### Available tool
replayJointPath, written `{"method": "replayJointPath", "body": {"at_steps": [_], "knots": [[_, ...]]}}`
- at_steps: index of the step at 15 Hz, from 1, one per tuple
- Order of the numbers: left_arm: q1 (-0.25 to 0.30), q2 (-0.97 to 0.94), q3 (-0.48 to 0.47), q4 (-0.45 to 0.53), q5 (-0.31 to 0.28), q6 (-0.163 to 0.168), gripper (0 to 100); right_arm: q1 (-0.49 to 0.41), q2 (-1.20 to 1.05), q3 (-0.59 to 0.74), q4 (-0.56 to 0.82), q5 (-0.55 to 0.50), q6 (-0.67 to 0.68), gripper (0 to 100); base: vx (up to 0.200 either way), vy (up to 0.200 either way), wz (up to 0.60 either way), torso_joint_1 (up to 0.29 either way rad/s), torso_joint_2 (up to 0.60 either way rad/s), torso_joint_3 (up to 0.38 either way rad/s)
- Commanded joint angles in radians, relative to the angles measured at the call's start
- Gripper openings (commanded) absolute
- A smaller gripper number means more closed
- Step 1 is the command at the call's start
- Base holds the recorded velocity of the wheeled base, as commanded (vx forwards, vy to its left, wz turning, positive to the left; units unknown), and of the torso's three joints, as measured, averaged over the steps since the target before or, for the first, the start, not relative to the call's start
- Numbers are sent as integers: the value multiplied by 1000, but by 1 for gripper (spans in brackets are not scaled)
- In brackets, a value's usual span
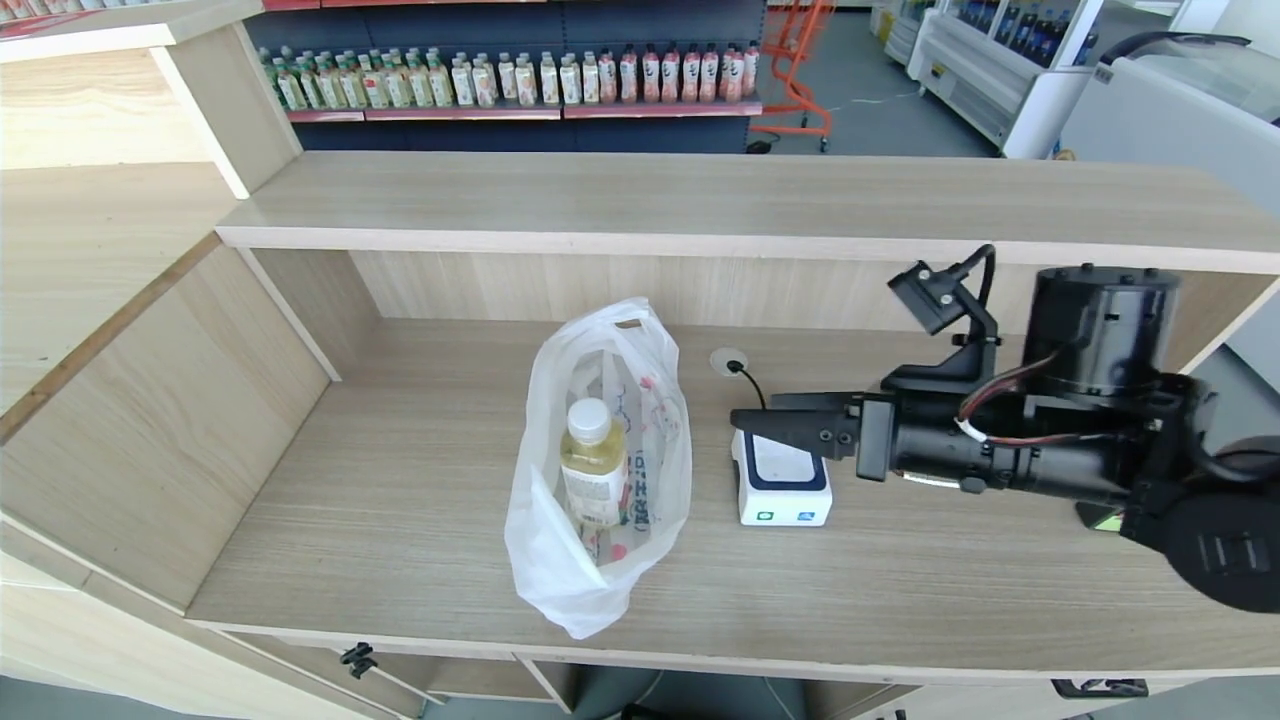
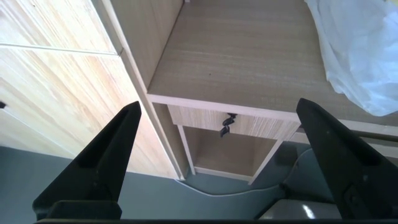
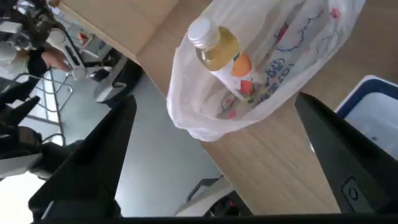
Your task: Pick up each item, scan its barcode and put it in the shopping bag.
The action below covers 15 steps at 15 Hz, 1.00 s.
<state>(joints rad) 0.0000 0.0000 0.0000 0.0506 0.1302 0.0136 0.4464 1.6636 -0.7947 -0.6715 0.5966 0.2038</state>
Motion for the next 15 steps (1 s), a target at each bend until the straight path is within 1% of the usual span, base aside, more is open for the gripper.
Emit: {"method": "replayJointPath", "body": {"at_steps": [1,2,3,4,5,8,12,14,15], "knots": [[0,2,0,0,0,0,100,-225,-305,104,268,-9,-281,100,0,0,0,0,0,0],[0,0,0,0,0,0,100,-373,-355,94,426,-118,-485,100,0,0,0,0,0,0],[0,2,0,0,0,0,100,-396,-378,101,435,-202,-469,100,0,0,0,0,0,0],[0,2,0,0,0,0,100,-397,-403,103,438,-241,-414,100,0,0,0,0,0,0],[0,0,0,0,0,0,100,-397,-420,101,440,-247,-360,100,0,0,0,0,0,0],[0,2,0,0,0,2,100,-397,-424,91,438,-247,-356,100,0,0,0,0,0,0],[0,2,0,0,0,3,100,-397,-424,101,440,-248,-354,100,-200,0,0,4,1,0],[0,2,0,0,0,3,100,-397,-421,118,440,-267,-354,100,-200,0,0,-7,2,2],[0,2,0,0,0,2,100,-397,-426,129,440,-276,-353,100,0,0,0,0,0,0]]}}
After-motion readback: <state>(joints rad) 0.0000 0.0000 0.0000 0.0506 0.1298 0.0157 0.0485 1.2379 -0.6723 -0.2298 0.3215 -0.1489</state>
